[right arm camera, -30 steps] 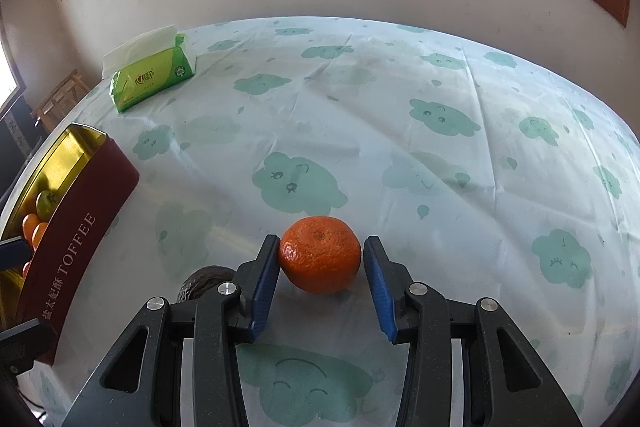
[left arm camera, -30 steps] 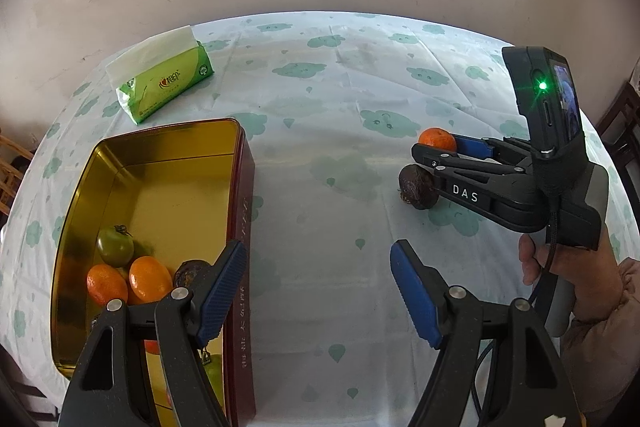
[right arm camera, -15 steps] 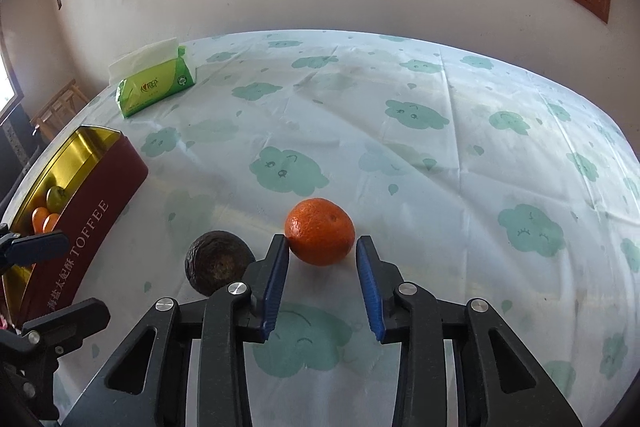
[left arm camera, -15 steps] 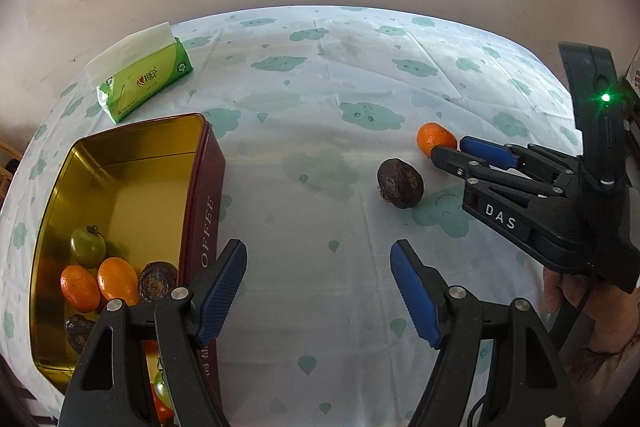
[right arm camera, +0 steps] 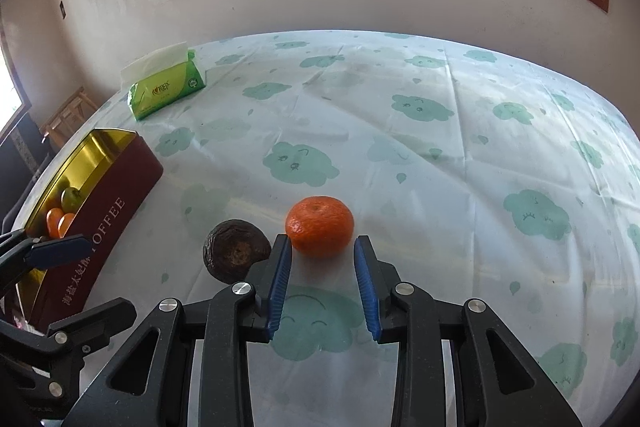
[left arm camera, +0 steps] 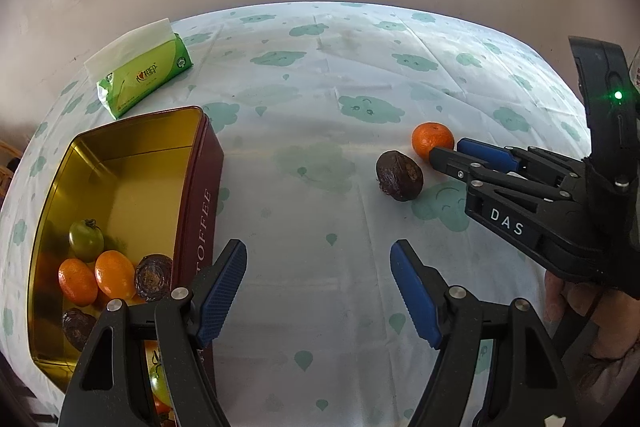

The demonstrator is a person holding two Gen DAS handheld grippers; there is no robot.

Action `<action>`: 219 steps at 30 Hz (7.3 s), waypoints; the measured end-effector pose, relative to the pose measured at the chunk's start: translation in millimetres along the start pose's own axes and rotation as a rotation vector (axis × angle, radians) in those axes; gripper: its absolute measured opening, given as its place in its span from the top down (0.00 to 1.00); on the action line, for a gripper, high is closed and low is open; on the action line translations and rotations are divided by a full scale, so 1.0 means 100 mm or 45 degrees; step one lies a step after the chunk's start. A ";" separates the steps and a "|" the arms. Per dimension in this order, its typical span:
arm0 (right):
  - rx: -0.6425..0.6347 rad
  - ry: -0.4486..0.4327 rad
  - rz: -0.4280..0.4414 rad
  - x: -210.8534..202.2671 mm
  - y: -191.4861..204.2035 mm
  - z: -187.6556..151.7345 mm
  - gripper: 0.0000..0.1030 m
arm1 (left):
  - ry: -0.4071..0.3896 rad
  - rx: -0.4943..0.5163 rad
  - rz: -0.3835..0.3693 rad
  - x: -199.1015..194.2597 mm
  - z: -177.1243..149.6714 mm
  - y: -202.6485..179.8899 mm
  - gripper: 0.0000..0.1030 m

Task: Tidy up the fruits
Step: 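Move the right gripper to the orange mandarin and close on it, then grasp the dark round fruit with the left gripper while the right gripper holds the mandarin, then carry the dark fruit into the gold tray and open the left gripper, then lower the mandarin into the gold tray and open the right gripper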

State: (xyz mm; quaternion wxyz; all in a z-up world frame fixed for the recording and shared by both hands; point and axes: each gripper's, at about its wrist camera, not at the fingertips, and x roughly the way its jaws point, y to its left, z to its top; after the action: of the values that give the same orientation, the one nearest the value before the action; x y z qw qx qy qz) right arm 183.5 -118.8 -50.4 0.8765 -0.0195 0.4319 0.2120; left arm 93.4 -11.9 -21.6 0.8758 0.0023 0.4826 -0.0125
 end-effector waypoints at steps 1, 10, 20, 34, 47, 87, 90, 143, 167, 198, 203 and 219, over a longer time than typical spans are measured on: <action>-0.005 0.004 -0.006 0.03 0.01 0.00 0.67 | 0.000 -0.002 -0.002 0.00 0.00 0.00 0.31; -0.023 0.024 0.011 0.22 0.01 0.09 0.60 | 0.016 -0.018 -0.024 0.05 0.04 0.03 0.31; -0.009 0.005 -0.024 0.14 -0.04 0.05 0.62 | 0.031 -0.027 -0.035 0.13 0.07 0.00 0.31; 0.032 -0.011 -0.219 -0.32 -0.40 -0.44 0.62 | 0.000 -0.042 -0.062 0.21 0.09 -0.17 0.31; 0.055 -0.009 -0.253 -0.46 -0.48 -0.61 0.62 | -0.013 -0.037 -0.072 0.35 0.22 -0.22 0.33; 0.048 0.008 -0.249 -0.41 -0.48 -0.61 0.61 | 0.046 -0.019 -0.153 0.37 0.07 -0.30 0.67; 0.048 0.008 -0.250 -0.41 -0.48 -0.60 0.61 | 0.047 -0.026 -0.157 0.32 0.02 -0.27 0.67; 0.046 0.010 -0.252 -0.41 -0.48 -0.61 0.61 | 0.043 -0.288 0.120 -0.54 -0.47 1.51 0.67; 0.042 0.010 -0.257 -0.42 -0.47 -0.61 0.62 | 0.089 -0.255 0.102 -0.45 -0.65 1.47 0.65; -0.047 -0.051 -0.201 -0.66 0.08 -0.46 0.63 | -0.030 -0.238 0.148 -0.71 -0.72 1.44 0.38; -0.098 -0.078 -0.126 -0.72 0.39 -0.38 0.63 | -0.043 -0.263 0.153 -0.77 -0.73 1.48 0.38; -0.314 -0.106 0.124 -0.66 1.55 -0.20 0.63 | -0.063 -0.340 0.287 -0.90 -0.82 1.74 0.30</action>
State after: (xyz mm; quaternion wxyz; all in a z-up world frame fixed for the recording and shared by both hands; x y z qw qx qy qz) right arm 73.0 -5.6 11.3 0.8733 -0.0972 0.3662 0.3063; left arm -19.7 165.2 9.1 0.8758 -0.0603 0.4549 0.1498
